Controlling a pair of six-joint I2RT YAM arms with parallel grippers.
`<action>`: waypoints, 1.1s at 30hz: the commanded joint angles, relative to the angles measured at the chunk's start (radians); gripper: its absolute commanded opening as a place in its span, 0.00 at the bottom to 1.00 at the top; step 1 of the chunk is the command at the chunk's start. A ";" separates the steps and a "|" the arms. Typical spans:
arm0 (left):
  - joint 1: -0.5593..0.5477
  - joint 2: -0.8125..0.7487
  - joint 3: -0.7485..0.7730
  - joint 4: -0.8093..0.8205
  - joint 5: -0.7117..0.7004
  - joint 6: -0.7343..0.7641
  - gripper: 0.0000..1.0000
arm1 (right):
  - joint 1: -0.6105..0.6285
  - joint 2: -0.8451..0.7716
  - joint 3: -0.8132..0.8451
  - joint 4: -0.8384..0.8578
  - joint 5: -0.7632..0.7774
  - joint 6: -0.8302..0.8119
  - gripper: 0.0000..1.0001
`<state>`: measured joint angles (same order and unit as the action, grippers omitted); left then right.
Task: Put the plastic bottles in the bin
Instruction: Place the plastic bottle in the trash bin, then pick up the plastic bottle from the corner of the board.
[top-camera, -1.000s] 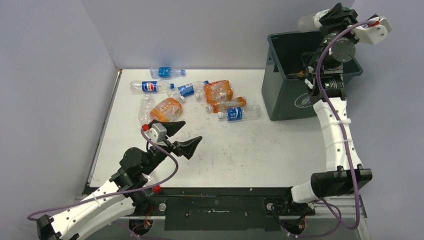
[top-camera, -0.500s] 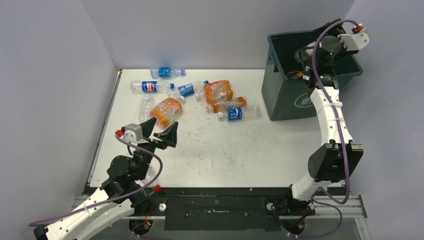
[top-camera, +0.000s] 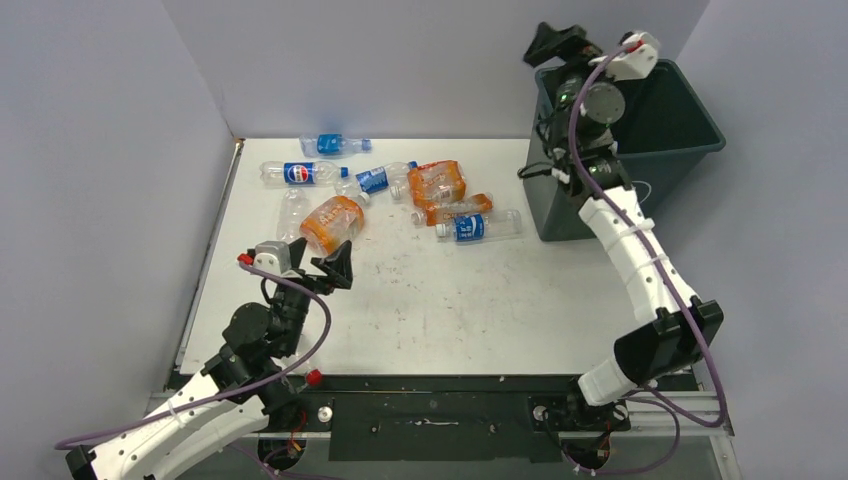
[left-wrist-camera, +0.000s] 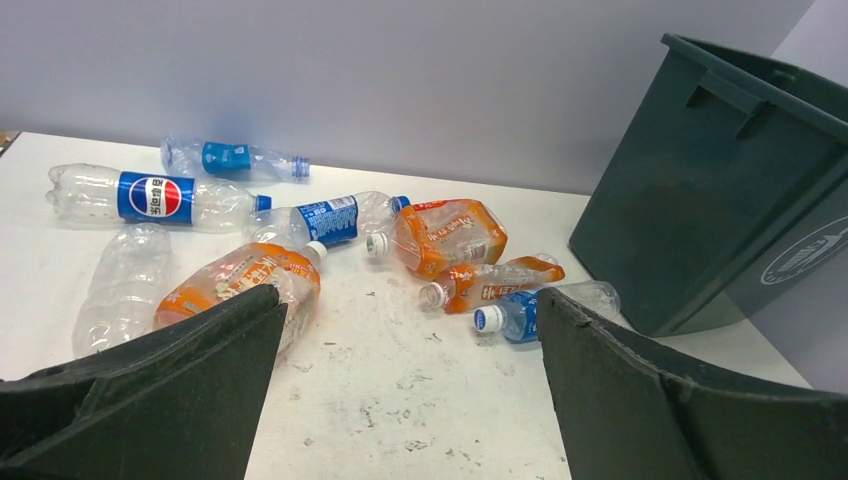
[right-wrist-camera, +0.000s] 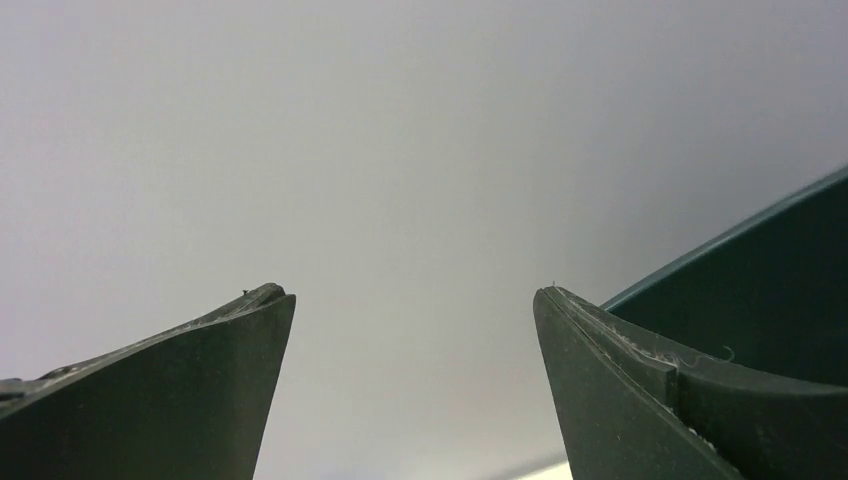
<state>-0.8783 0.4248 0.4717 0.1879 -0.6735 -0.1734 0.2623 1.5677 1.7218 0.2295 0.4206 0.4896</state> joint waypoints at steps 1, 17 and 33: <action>-0.006 0.024 0.074 -0.046 -0.025 -0.014 0.96 | 0.153 -0.142 -0.221 0.149 -0.247 0.029 0.94; -0.017 -0.064 0.045 0.025 -0.155 0.197 0.96 | 0.662 -0.052 -0.853 0.163 -0.661 0.106 0.93; -0.019 -0.028 0.031 0.058 -0.176 0.251 0.96 | 0.896 0.364 -0.578 0.183 -0.869 0.221 1.00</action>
<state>-0.8917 0.3786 0.4904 0.2077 -0.8532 0.0631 1.1431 1.9202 1.0603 0.3496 -0.3908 0.6537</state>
